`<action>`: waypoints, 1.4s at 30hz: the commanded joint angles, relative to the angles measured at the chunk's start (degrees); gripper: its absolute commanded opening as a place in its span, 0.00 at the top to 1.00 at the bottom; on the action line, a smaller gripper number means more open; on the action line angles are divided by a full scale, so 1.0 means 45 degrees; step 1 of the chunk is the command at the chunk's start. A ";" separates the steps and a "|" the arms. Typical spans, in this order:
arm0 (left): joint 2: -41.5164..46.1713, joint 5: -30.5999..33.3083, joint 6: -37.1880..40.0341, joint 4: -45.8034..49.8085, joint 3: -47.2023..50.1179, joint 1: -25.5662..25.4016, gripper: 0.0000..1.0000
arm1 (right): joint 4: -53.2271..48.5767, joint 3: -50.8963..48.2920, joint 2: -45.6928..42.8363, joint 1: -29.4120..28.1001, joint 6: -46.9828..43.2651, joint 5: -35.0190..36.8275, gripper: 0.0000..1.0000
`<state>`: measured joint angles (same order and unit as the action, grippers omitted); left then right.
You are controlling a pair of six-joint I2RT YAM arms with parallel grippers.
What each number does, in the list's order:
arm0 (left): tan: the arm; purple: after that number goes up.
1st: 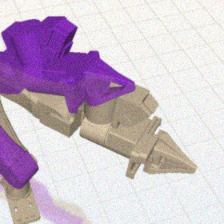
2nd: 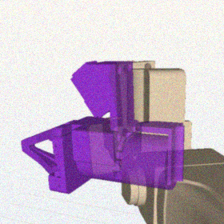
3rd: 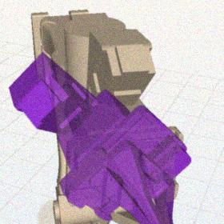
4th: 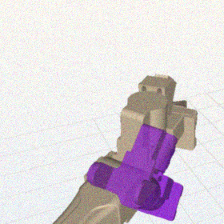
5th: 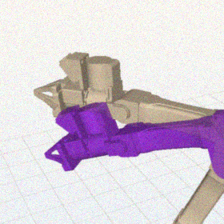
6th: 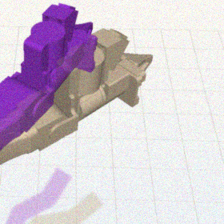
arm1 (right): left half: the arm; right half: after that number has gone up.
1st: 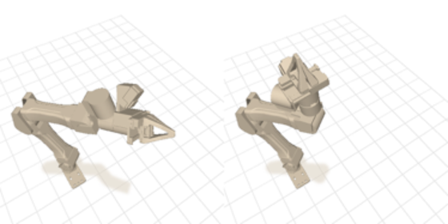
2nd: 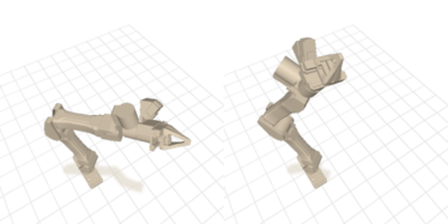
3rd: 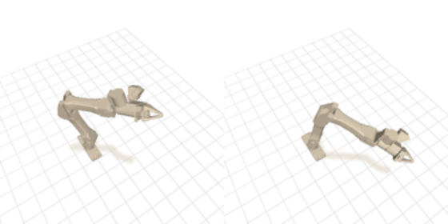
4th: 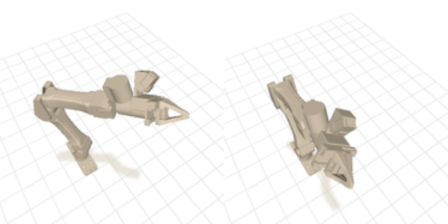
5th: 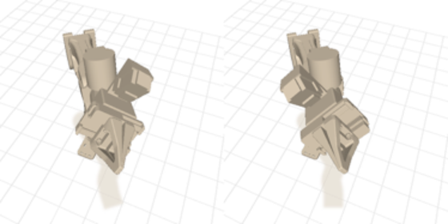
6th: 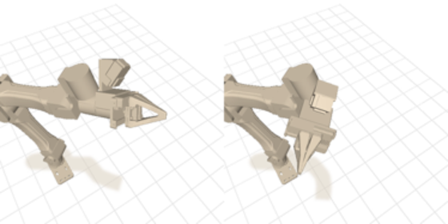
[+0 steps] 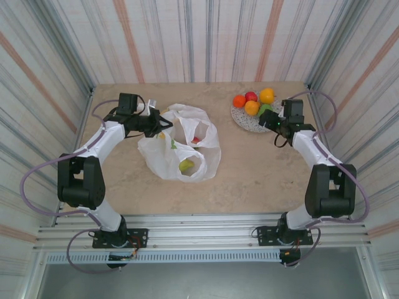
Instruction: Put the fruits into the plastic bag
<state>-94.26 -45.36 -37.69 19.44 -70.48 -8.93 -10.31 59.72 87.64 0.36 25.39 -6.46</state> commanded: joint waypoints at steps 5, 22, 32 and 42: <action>0.0419 0.0003 0.0212 0.0172 0.0113 0.0138 1.00 | -0.0013 0.1569 0.1925 0.0825 0.0993 -0.0431 0.05; 0.0418 -0.0097 0.0136 0.0135 0.0122 0.0148 1.00 | -0.2110 0.5550 0.5790 0.1248 -0.0326 0.0816 0.08; 0.0338 -0.0095 0.0136 0.0114 0.0140 0.0187 1.00 | -0.2871 0.7387 0.7168 0.1078 -0.0719 0.0066 0.09; 0.0316 -0.0153 0.0134 0.0133 0.0096 0.0207 1.00 | -0.2714 0.7982 0.7595 0.0734 -0.0898 -0.0436 0.11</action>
<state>-94.26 -45.43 -37.71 19.44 -70.48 -8.56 -21.08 93.21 120.07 4.38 23.24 -7.35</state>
